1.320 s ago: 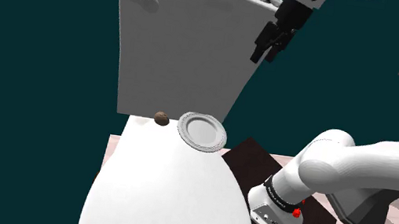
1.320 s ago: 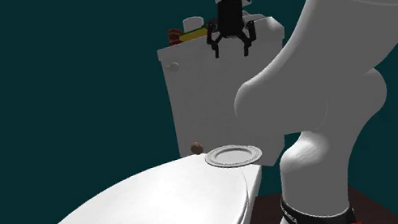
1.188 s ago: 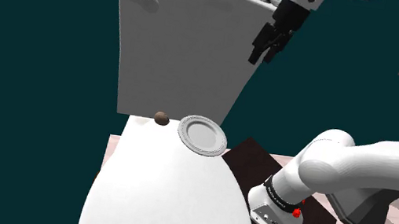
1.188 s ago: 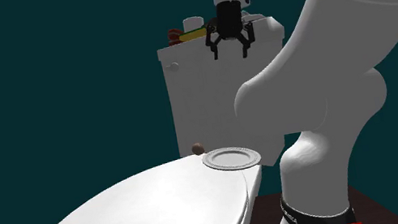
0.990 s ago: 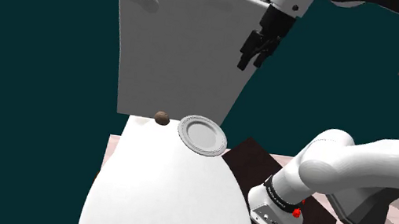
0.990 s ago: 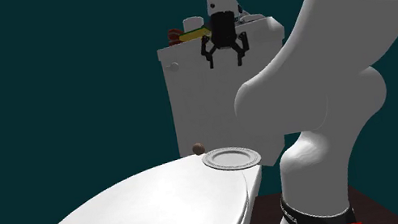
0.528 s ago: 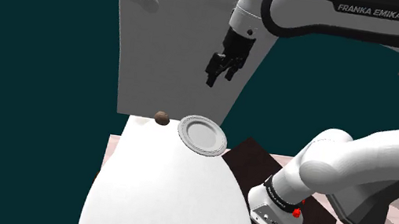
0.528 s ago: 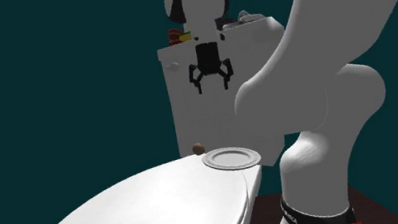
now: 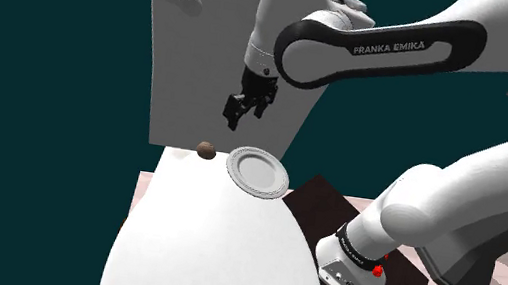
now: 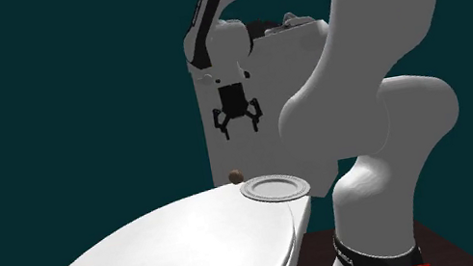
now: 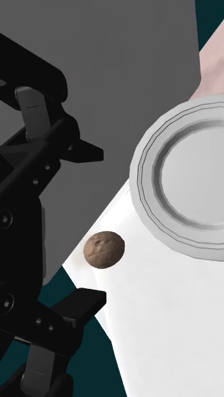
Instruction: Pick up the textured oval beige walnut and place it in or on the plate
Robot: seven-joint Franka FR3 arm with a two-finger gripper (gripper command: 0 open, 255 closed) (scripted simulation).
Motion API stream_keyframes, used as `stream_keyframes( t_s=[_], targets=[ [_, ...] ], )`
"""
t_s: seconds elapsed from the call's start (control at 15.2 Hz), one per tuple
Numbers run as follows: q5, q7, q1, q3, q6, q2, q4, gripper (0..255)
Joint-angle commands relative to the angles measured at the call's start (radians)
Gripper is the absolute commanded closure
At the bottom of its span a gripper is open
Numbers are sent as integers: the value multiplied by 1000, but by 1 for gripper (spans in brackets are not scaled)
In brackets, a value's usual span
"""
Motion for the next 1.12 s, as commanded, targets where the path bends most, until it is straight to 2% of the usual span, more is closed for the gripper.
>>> stream_keyframes(
  t_s=[0.0,0.26,0.53,1.06],
  targets=[
    [-39,50,-5,37,51,75,13,0],
    [-157,163,-18,95,132,240,60,0],
    [-313,295,-8,119,180,420,130,0],
    [-393,350,-4,95,270,503,104,0]
  ],
)
